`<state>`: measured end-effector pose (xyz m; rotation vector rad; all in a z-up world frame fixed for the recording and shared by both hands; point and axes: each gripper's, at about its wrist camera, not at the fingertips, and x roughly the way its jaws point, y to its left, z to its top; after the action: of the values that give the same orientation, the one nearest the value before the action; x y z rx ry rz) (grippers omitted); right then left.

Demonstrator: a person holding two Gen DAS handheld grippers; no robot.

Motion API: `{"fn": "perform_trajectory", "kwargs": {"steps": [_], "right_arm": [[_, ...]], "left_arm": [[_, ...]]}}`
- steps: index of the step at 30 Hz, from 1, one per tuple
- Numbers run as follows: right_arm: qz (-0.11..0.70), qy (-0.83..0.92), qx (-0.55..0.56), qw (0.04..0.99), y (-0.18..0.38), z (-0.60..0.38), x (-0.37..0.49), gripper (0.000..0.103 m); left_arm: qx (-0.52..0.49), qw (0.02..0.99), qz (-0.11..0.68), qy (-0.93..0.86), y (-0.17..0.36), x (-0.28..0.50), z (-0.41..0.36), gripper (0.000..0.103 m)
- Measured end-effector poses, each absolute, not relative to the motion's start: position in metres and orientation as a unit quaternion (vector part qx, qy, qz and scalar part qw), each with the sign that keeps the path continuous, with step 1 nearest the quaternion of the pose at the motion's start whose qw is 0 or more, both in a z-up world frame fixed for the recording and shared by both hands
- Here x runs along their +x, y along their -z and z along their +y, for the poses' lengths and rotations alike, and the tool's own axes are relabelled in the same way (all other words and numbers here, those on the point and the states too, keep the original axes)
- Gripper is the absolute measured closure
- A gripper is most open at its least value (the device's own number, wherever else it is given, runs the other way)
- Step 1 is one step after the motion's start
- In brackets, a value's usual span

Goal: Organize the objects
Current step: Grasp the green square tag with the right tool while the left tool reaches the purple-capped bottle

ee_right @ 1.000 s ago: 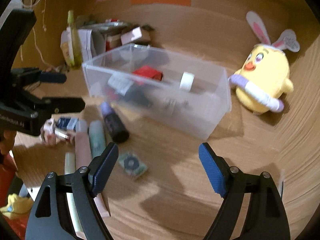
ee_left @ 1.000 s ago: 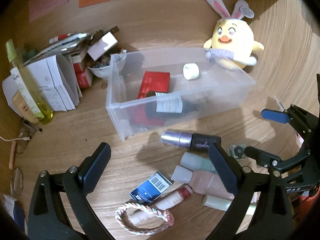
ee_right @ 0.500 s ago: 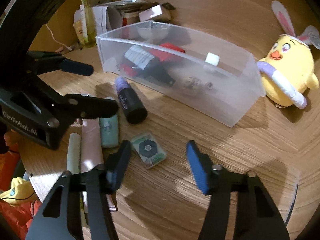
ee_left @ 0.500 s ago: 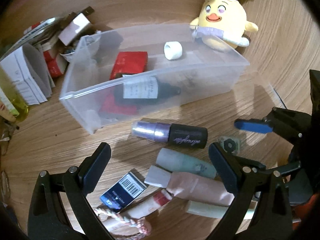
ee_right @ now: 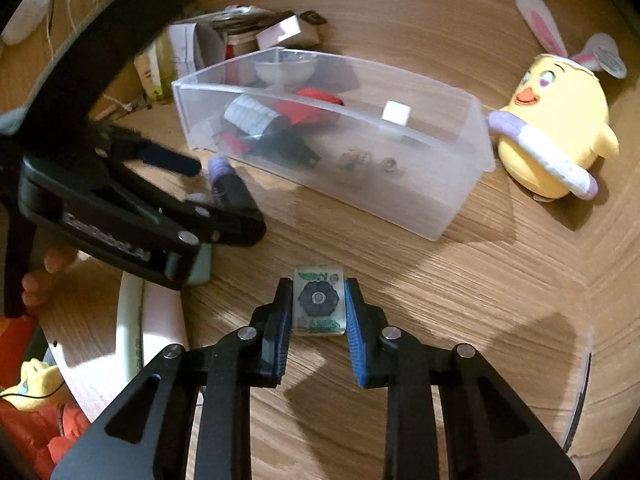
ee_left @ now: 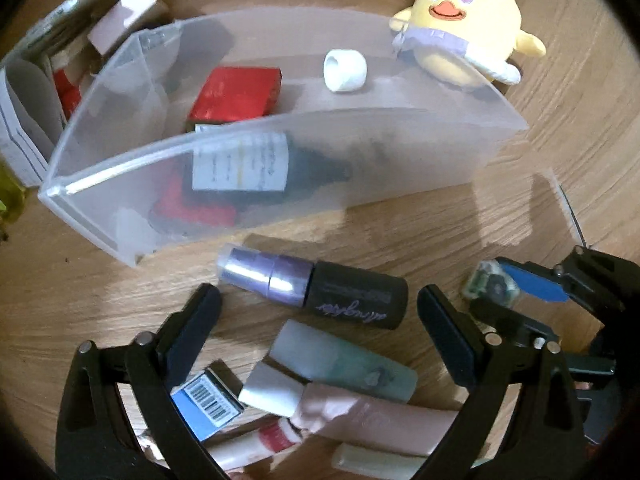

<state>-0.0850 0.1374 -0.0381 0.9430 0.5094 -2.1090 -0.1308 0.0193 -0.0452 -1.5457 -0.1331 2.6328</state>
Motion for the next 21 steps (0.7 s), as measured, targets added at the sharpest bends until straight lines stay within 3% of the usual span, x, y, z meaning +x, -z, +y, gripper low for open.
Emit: {"fn": "perform_trajectory", "kwargs": {"steps": [6, 8, 9, 15, 21], "right_arm": [[0.185, 0.829, 0.370, 0.376, 0.037, 0.139, -0.089, 0.081], [0.183, 0.829, 0.370, 0.376, 0.037, 0.139, -0.089, 0.081], [0.182, 0.830, 0.369, 0.376, 0.037, 0.139, -0.089, 0.081], [0.176, 0.833, 0.366, 0.375, 0.034, 0.142, -0.090, 0.080], [0.166, 0.836, 0.364, 0.374, 0.029, 0.143, -0.090, 0.080]], "left_arm": [[-0.496, 0.037, -0.066, -0.865, 0.044, -0.131, 0.016, 0.006], [-0.488, 0.033, -0.066, -0.870, 0.043, -0.129, 0.016, 0.015], [-0.485, 0.033, -0.063, -0.872, 0.041, -0.127, 0.016, 0.024], [-0.480, 0.050, -0.073, -0.873, 0.036, -0.116, 0.012, 0.039], [-0.475, 0.058, -0.098, -0.873, 0.036, -0.102, 0.007, 0.040]]}}
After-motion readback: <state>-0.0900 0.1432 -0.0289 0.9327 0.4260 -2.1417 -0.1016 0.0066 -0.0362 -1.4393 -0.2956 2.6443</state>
